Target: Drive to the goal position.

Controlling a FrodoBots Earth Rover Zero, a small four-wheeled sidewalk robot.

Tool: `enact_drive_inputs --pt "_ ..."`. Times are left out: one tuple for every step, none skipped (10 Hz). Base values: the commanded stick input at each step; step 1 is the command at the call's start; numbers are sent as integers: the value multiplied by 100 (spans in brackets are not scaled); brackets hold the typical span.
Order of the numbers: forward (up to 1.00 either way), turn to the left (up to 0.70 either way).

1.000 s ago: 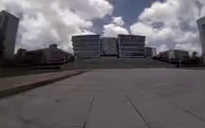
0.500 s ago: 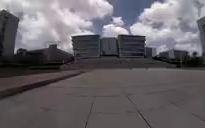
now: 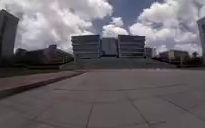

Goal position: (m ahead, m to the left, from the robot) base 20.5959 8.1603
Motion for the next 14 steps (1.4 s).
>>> enact_drive_inputs --pt "70 0" --pt "70 0" --pt "70 0" --pt "70 0" --pt "70 0" --pt "70 0" --pt "70 0" --pt "70 0" --pt "70 0" --pt "70 0" --pt "70 0" --pt "70 0" --pt "70 0" --pt "70 0"
